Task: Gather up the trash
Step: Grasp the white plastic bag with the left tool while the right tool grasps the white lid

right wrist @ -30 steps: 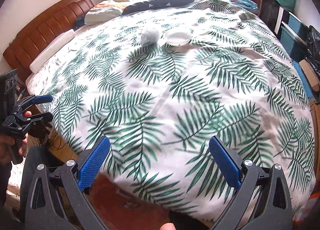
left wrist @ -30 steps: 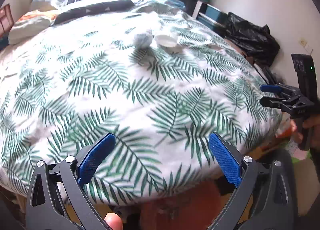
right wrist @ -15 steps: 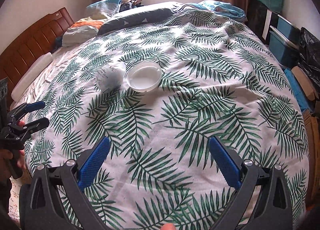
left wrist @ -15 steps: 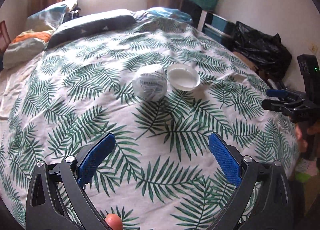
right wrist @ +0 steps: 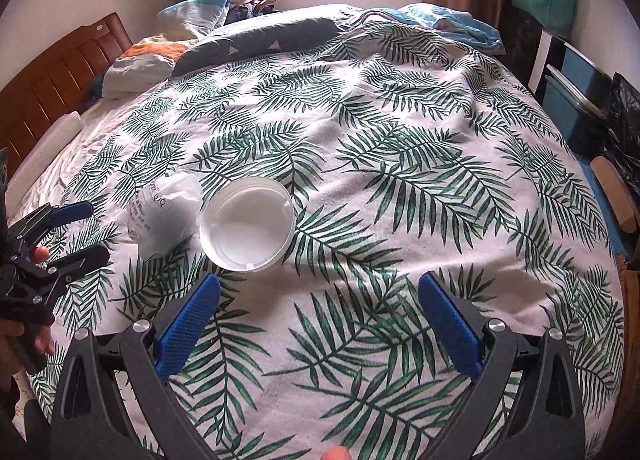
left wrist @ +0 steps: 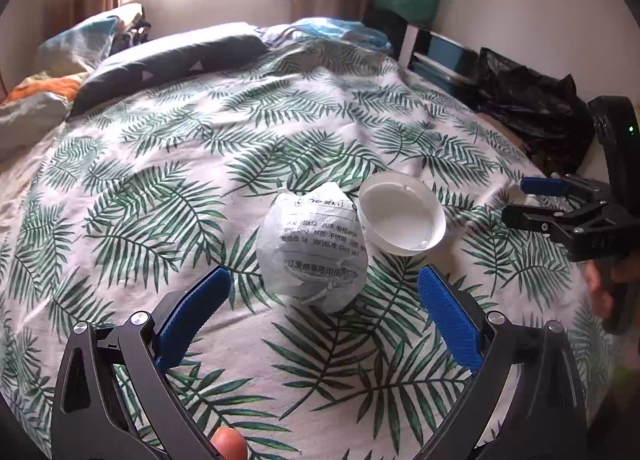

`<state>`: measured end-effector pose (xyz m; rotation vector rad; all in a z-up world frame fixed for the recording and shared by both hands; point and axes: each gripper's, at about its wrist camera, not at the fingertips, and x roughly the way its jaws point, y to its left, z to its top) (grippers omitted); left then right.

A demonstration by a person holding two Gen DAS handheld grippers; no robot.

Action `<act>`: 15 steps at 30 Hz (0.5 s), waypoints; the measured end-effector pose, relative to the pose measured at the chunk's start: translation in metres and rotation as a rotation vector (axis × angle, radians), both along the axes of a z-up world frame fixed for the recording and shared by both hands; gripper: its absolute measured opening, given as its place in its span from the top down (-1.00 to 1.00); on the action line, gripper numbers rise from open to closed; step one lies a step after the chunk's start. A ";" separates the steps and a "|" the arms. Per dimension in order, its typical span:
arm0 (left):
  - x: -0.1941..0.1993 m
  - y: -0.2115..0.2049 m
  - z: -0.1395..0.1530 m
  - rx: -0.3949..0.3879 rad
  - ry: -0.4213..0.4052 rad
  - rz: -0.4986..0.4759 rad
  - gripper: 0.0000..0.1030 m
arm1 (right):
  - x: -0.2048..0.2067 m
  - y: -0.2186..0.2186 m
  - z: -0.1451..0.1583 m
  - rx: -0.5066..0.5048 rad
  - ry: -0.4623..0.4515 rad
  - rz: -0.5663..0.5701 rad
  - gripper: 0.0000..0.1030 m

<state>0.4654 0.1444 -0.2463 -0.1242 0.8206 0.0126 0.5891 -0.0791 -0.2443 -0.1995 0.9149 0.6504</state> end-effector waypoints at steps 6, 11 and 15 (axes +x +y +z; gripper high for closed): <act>0.029 0.005 -0.016 -0.060 0.001 0.022 -0.89 | 0.027 0.021 -0.011 -0.014 -0.001 0.005 -0.90; 0.044 0.009 -0.030 -0.068 -0.003 0.014 -0.69 | 0.043 0.038 -0.021 -0.012 0.024 0.013 -0.90; 0.043 0.019 -0.033 -0.095 -0.012 0.032 0.09 | 0.054 0.050 -0.031 -0.015 0.051 0.015 -0.85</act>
